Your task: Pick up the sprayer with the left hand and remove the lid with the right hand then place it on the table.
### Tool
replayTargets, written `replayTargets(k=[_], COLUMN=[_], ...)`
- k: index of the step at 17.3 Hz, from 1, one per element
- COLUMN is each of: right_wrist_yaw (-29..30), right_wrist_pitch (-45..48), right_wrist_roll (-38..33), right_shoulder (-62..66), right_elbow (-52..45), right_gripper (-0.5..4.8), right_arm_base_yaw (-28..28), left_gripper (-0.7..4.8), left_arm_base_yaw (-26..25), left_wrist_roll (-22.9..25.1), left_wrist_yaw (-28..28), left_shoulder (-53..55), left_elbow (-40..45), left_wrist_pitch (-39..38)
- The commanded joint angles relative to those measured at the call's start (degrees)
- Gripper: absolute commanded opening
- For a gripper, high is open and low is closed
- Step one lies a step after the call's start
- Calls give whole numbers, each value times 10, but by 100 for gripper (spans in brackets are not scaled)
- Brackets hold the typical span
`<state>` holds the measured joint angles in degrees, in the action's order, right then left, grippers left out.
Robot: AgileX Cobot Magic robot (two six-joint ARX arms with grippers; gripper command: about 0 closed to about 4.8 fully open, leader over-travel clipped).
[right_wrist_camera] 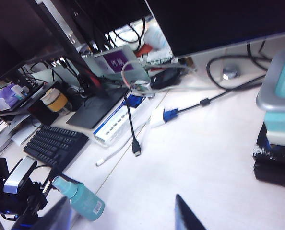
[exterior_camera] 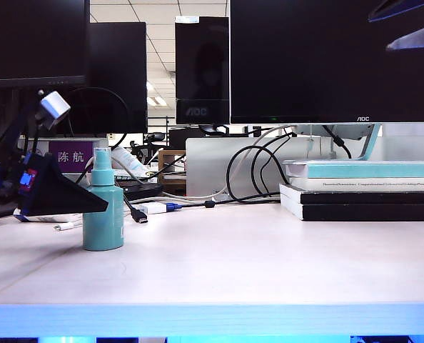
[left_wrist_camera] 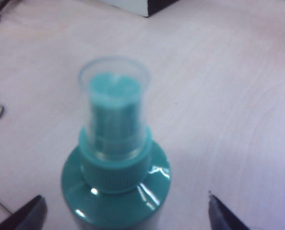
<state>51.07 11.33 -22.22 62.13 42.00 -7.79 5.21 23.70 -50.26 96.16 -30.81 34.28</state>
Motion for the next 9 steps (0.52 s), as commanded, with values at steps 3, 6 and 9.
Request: replayTargets(k=[3, 6, 9], right_wrist_yaw=[5, 5, 17], right_wrist_pitch=[9, 9, 9], right_wrist_roll=[1, 1, 1], right_shoulder=[-2, -2, -1], right_elbow=[3, 3, 3], right_gripper=[275, 275, 275], right_arm_base_yaw=[0, 0, 0], left_gripper=[479, 479, 479], left_arm_base_yaw=[12, 22, 24], left_wrist_roll=[-48, -53, -61], left_wrist_yaw=[-19, -10, 10], left_shoulder=[26, 48, 56], left_elbow=[-9, -16, -17], left_wrist_pitch=[65, 66, 65])
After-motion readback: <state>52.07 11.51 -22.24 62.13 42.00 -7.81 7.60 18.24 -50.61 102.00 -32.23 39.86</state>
